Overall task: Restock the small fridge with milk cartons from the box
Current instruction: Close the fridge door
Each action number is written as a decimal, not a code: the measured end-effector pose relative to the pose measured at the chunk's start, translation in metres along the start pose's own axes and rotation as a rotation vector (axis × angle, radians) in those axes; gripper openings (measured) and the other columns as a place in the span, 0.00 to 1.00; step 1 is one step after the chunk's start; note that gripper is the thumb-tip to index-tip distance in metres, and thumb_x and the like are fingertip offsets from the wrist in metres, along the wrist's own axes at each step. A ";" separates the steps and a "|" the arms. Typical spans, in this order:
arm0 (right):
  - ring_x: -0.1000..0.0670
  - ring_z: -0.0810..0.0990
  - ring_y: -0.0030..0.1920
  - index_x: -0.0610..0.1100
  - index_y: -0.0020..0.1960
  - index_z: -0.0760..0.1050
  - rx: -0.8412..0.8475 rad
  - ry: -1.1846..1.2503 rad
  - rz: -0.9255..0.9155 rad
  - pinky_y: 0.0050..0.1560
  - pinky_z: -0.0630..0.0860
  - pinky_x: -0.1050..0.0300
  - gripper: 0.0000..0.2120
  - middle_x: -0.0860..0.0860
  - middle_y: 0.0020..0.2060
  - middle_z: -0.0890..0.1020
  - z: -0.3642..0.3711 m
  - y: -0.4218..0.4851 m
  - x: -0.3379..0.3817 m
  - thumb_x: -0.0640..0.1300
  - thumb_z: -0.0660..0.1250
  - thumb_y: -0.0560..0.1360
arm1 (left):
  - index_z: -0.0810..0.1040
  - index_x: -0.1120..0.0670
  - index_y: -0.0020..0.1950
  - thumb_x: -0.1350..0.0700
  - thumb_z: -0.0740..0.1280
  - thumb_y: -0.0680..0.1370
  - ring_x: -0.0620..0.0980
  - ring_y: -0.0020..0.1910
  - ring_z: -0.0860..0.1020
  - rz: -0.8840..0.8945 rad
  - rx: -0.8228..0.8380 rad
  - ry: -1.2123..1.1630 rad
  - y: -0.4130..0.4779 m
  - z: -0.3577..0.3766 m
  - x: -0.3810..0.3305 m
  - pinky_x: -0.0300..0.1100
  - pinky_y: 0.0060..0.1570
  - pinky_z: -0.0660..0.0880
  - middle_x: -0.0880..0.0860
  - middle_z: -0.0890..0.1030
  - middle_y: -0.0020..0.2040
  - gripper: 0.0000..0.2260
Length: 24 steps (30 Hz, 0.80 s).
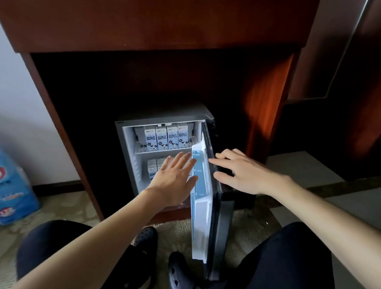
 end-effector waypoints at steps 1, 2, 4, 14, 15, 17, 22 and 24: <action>0.59 0.53 0.75 0.58 0.79 0.59 0.001 -0.014 -0.015 0.75 0.61 0.49 0.29 0.59 0.75 0.62 0.004 0.006 0.007 0.65 0.53 0.80 | 0.52 0.49 0.82 0.41 0.47 0.84 0.47 0.80 0.44 -0.015 -0.025 -0.058 -0.005 -0.005 0.003 0.50 0.78 0.41 0.49 0.49 0.82 0.27; 0.58 0.50 0.76 0.59 0.79 0.58 0.002 -0.024 -0.029 0.76 0.57 0.47 0.29 0.59 0.76 0.61 0.009 0.012 0.014 0.66 0.52 0.80 | 0.55 0.48 0.81 0.41 0.47 0.85 0.47 0.80 0.47 -0.036 -0.055 -0.131 -0.011 -0.011 0.006 0.49 0.78 0.44 0.48 0.53 0.82 0.26; 0.60 0.45 0.76 0.60 0.79 0.55 0.002 -0.004 -0.054 0.77 0.50 0.48 0.29 0.60 0.78 0.57 0.016 0.023 0.025 0.66 0.51 0.81 | 0.61 0.47 0.79 0.42 0.50 0.85 0.45 0.79 0.54 -0.078 -0.105 -0.250 -0.026 -0.023 0.012 0.46 0.77 0.51 0.46 0.60 0.79 0.23; 0.55 0.41 0.80 0.55 0.81 0.46 -0.024 -0.163 -0.206 0.79 0.37 0.51 0.33 0.55 0.81 0.50 0.054 0.113 0.061 0.66 0.50 0.81 | 0.66 0.51 0.77 0.45 0.51 0.85 0.46 0.75 0.64 -0.204 -0.237 -0.093 -0.047 -0.039 0.074 0.43 0.75 0.55 0.47 0.68 0.76 0.23; 0.54 0.41 0.80 0.54 0.82 0.45 -0.021 -0.175 -0.215 0.79 0.37 0.51 0.35 0.55 0.81 0.49 0.056 0.122 0.065 0.65 0.53 0.81 | 0.65 0.52 0.78 0.46 0.52 0.84 0.47 0.76 0.62 -0.206 -0.229 -0.065 -0.045 -0.037 0.083 0.44 0.76 0.53 0.48 0.67 0.77 0.23; 0.53 0.41 0.80 0.53 0.82 0.44 -0.015 -0.187 -0.226 0.79 0.37 0.50 0.37 0.53 0.81 0.48 0.059 0.140 0.073 0.62 0.57 0.80 | 0.59 0.54 0.80 0.47 0.54 0.84 0.49 0.79 0.55 -0.224 -0.183 -0.010 -0.040 -0.029 0.103 0.48 0.78 0.48 0.51 0.61 0.79 0.25; 0.50 0.41 0.80 0.52 0.82 0.43 -0.002 -0.167 -0.203 0.76 0.39 0.50 0.40 0.52 0.81 0.46 0.064 0.184 0.090 0.58 0.62 0.79 | 0.47 0.57 0.82 0.49 0.57 0.81 0.54 0.80 0.40 -0.296 -0.092 0.159 -0.013 -0.014 0.151 0.56 0.78 0.41 0.55 0.47 0.82 0.33; 0.49 0.40 0.80 0.52 0.82 0.42 0.003 -0.175 -0.176 0.77 0.42 0.48 0.40 0.52 0.81 0.45 0.066 0.200 0.095 0.58 0.62 0.79 | 0.44 0.57 0.82 0.48 0.58 0.80 0.56 0.80 0.37 -0.328 -0.064 0.212 0.001 -0.012 0.168 0.58 0.77 0.39 0.56 0.44 0.82 0.36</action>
Point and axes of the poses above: each hand's wrist, its own y-axis towards the middle knuckle, its own z-axis out of the palm, x = y × z, the point moved 3 cm from there along y, towards the middle knuckle
